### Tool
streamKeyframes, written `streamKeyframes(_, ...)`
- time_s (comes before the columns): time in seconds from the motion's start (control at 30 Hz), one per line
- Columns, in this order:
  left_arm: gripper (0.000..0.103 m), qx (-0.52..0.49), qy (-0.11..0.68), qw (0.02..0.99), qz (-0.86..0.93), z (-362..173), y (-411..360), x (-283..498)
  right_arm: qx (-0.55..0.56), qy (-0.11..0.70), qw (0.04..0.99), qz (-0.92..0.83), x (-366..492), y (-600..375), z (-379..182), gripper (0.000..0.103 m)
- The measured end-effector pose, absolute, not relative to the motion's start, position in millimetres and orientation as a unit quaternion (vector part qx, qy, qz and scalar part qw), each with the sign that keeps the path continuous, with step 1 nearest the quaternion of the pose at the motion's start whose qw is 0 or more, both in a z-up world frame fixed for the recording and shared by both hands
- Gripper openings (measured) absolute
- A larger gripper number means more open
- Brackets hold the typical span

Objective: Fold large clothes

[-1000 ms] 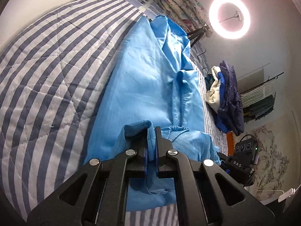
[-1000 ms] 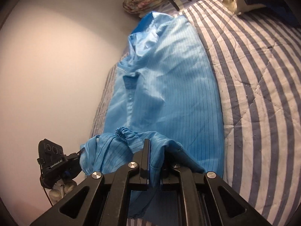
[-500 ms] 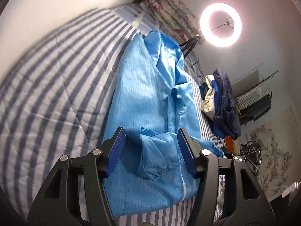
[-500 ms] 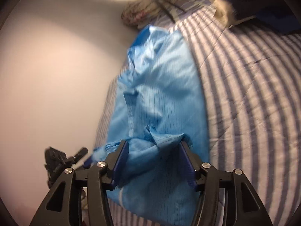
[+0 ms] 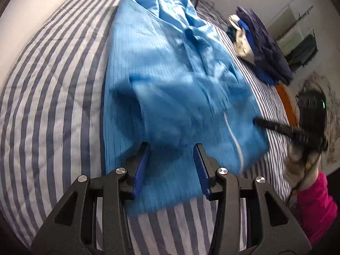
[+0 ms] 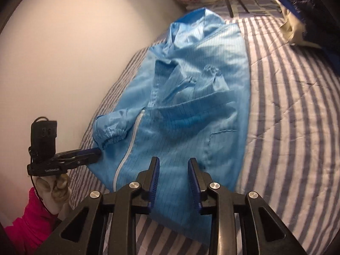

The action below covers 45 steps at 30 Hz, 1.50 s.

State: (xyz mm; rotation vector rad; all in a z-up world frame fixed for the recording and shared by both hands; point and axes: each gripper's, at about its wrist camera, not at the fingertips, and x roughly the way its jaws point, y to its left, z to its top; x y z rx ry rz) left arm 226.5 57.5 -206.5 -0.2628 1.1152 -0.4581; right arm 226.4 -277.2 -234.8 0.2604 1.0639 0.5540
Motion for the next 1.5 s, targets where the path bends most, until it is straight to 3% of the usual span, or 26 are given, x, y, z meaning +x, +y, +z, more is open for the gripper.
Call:
streamKeyframes(0.17, 0.043, -0.145, 0.471, 0.852, -0.176, -190, 55, 260, 0.122, 0.518, 0.814, 0.233, 233, -275, -246, 0.021)
streamKeyframes(0.33, 0.043, -0.183, 0.434, 0.870, -0.143, -174, 76, 286, 0.108, 0.520, 0.818, 0.219, 228, -277, -243, 0.020)
streamKeyframes(0.4, 0.043, -0.197, 0.429, 0.870, -0.143, -170, 87, 283, 0.108, 0.510, 0.825, 0.218, 224, -280, -237, 0.022)
streamKeyframes(0.57, 0.043, -0.201, 0.452, 0.854, -0.161, -169, 105, 263, 0.130, 0.464, 0.853, 0.202, 217, -309, -221, 0.045)
streamKeyframes(0.8, 0.043, -0.172, 0.504, 0.831, -0.159, -198, 100, 248, 0.180, 0.484, 0.837, 0.181, 224, -331, -239, 0.045)
streamKeyframes(0.87, 0.043, -0.175, 0.506, 0.829, -0.160, -201, 99, 250, 0.185, 0.483, 0.835, 0.187, 225, -329, -240, 0.037)
streamKeyframes(0.93, 0.023, -0.172, 0.507, 0.830, -0.159, -203, 96, 253, 0.176, 0.481, 0.838, 0.186, 225, -323, -236, 0.037)
streamKeyframes(1.03, 0.015, -0.168, 0.506, 0.832, -0.155, -205, 92, 257, 0.145, 0.468, 0.854, 0.173, 221, -317, -228, 0.037)
streamKeyframes(1.4, 0.009, -0.155, 0.501, 0.837, -0.155, -204, 85, 260, 0.159, 0.468, 0.850, 0.182, 233, -313, -233, 0.037)
streamKeyframes(1.5, 0.007, -0.152, 0.498, 0.840, -0.154, -203, 82, 263, 0.157, 0.471, 0.849, 0.183, 235, -311, -235, 0.032)
